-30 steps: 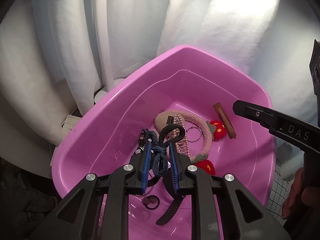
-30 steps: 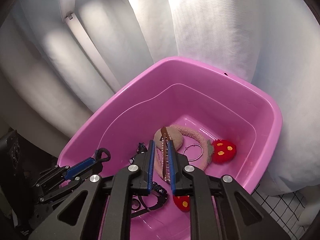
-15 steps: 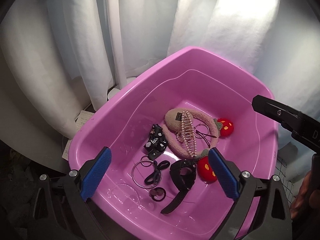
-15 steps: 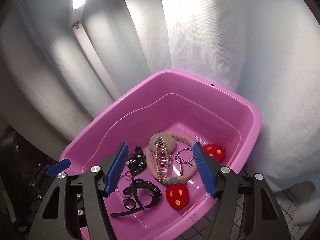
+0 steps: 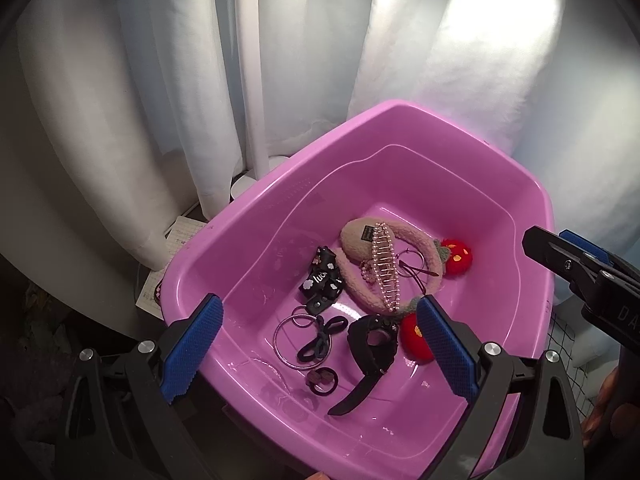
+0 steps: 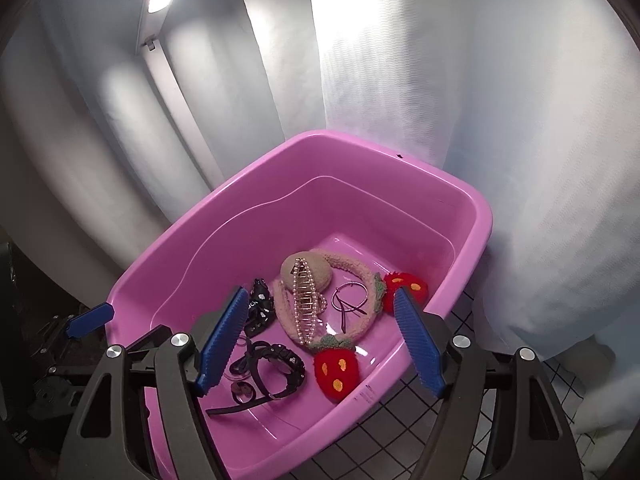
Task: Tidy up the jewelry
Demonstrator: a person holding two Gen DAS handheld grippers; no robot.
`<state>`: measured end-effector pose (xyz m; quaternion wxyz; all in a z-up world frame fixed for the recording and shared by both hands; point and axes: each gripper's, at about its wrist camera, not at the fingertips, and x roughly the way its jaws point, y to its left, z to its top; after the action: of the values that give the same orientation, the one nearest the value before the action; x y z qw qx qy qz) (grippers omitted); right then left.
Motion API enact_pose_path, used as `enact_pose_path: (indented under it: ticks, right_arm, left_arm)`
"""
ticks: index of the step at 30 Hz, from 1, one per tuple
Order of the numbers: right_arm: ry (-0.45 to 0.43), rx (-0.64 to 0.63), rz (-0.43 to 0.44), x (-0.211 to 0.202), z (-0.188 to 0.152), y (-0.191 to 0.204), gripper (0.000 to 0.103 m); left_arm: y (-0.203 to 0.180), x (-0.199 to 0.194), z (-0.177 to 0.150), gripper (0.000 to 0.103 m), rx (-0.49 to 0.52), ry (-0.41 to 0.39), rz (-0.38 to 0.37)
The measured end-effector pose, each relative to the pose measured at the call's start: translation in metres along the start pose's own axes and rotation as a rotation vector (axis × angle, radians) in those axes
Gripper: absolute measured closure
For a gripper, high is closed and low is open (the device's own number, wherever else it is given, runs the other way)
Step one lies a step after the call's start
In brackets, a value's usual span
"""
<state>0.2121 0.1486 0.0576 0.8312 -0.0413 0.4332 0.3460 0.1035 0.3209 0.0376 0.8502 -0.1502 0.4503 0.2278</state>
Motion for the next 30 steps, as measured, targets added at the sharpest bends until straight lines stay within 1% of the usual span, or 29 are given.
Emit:
enact_pose_path:
  ticks: [2, 6, 13, 30]
  right_arm:
    - [-0.007, -0.002, -0.012, -0.002, -0.001, 0.0, 0.028]
    - [-0.009, -0.006, -0.025, -0.005, -0.004, 0.001, 0.027]
    - [-0.01, -0.024, -0.023, -0.009, -0.009, 0.006, 0.027]
    - [-0.011, -0.015, -0.034, -0.013, -0.017, 0.004, 0.027]
  left_arm:
    - [0.001, -0.001, -0.001, 0.008, -0.002, -0.002, 0.002]
    - [0.002, -0.004, -0.002, 0.008, -0.008, -0.005, 0.005]
    - [0.004, -0.01, -0.001, 0.008, -0.01, -0.018, 0.011]
    - [0.012, -0.014, -0.001, 0.007, -0.018, -0.028, 0.018]
